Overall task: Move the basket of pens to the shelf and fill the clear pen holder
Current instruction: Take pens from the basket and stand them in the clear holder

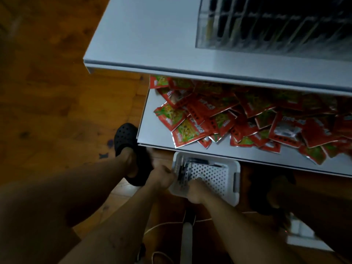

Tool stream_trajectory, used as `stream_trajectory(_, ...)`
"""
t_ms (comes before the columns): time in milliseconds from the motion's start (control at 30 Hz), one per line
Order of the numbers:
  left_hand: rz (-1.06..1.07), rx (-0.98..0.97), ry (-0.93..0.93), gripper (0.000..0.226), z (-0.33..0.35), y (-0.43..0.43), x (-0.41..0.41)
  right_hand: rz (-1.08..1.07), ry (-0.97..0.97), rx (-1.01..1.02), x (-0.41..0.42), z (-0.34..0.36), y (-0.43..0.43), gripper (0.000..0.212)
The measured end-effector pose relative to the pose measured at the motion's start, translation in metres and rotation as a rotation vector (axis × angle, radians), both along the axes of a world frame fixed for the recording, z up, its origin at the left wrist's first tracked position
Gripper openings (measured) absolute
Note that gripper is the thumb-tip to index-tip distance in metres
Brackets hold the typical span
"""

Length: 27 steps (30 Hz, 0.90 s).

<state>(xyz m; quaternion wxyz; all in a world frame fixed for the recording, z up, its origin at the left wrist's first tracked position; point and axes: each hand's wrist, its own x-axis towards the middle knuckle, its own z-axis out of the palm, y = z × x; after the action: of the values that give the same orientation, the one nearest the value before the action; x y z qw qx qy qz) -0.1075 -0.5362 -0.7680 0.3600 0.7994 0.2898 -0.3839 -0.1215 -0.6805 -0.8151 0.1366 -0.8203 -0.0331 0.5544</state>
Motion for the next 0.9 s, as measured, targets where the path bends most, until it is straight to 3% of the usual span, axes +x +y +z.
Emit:
stream_trajectory(133, 0.17, -0.106, 0.047, 0.016, -0.023, 0.003, -0.006, -0.069, -0.005, -0.043, -0.005, -0.033, 0.018, 0.041)
stream_trajectory(333, 0.29, -0.132, 0.082, 0.016, -0.034, 0.001, -0.011, -0.174, 0.025, -0.08, -0.009, -0.047, 0.033, 0.049)
stream_trajectory(633, 0.2, -0.163, -0.024, 0.013, -0.001, -0.014, 0.022, -0.532, -0.159, 0.006, 0.007, -0.004, -0.01, 0.009)
stream_trajectory(767, 0.095, -0.18, -0.075, 0.018, 0.03, -0.025, 0.03, -0.687, -0.187, 0.162, 0.021, 0.036, -0.029, 0.043)
stream_trajectory(900, -0.025, -0.185, -0.182, 0.014, 0.081, -0.035, 0.039, -0.714, -0.405, 0.297, 0.031, 0.083, -0.05, 0.028)
